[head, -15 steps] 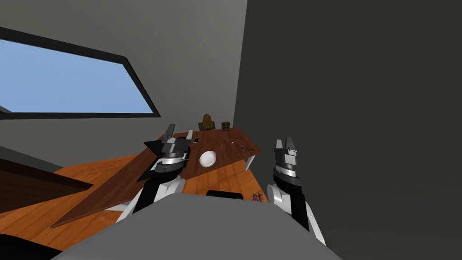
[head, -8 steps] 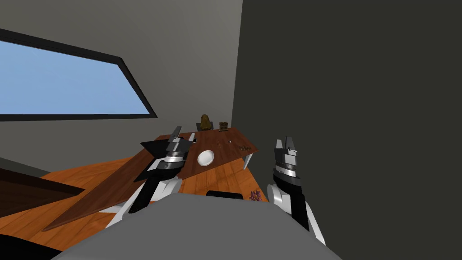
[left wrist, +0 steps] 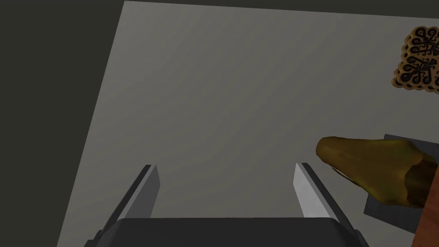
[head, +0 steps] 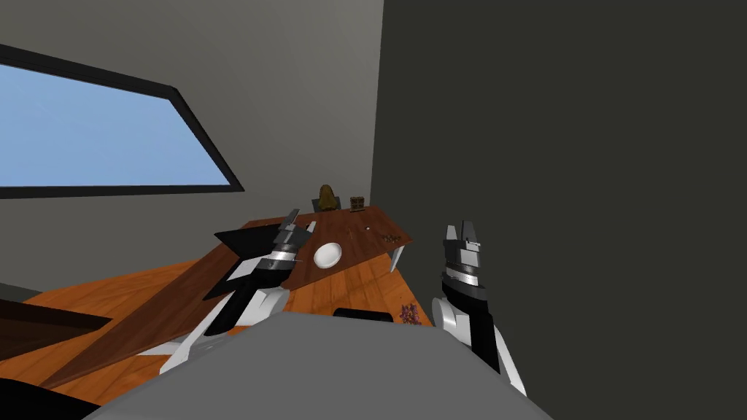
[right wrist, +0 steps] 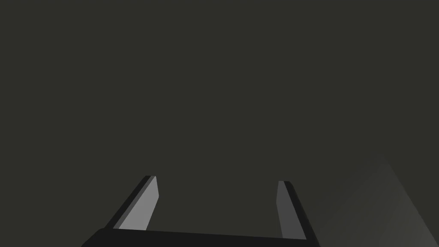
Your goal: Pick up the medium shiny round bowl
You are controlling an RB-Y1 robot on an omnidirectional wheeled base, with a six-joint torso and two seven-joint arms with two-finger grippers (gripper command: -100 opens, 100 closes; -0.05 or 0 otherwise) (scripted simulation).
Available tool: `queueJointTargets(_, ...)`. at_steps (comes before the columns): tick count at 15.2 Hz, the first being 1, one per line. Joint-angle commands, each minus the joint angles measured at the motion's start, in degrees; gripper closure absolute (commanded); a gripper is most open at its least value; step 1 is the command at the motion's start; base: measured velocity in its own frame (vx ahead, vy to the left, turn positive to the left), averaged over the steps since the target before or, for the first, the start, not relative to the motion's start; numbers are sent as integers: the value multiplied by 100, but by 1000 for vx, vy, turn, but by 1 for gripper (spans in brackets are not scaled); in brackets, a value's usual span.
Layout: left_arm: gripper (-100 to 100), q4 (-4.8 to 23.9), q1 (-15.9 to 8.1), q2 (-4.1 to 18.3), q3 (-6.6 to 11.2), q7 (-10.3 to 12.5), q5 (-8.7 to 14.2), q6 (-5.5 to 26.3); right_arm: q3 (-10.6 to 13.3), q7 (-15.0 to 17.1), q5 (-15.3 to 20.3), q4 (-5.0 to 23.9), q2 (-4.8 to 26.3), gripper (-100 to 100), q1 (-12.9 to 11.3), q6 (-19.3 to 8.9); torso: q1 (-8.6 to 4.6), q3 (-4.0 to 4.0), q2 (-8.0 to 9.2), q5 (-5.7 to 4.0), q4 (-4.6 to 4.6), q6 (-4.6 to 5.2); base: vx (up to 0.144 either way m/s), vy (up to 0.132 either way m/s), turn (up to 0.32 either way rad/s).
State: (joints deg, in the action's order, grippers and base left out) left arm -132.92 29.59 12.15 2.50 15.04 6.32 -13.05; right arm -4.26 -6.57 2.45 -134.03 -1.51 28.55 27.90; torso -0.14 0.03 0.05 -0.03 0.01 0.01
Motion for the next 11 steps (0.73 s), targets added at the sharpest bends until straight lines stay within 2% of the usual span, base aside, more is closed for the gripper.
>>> queueJointTargets(1,-100,128,24,73,59,91,98,286,0,0,0,0,0,0,0,0,0,0,0,0,0,0,-6,-39,-111)
queueJointTargets(3,-100,128,24,73,59,91,98,442,0,0,0,0,0,0,0,0,-1,0,0,0,0,0,-6,-34,-52)
queueJointTargets(6,-100,294,23,193,210,249,280,937,0,0,0,0,0,0,0,0,2,-2,-2,0,-1,-1,0,-33,-94)
queueJointTargets(11,-100,383,23,247,290,330,375,1415,0,0,0,0,0,0,0,0,3,-4,-7,1,-1,0,7,-29,-71)
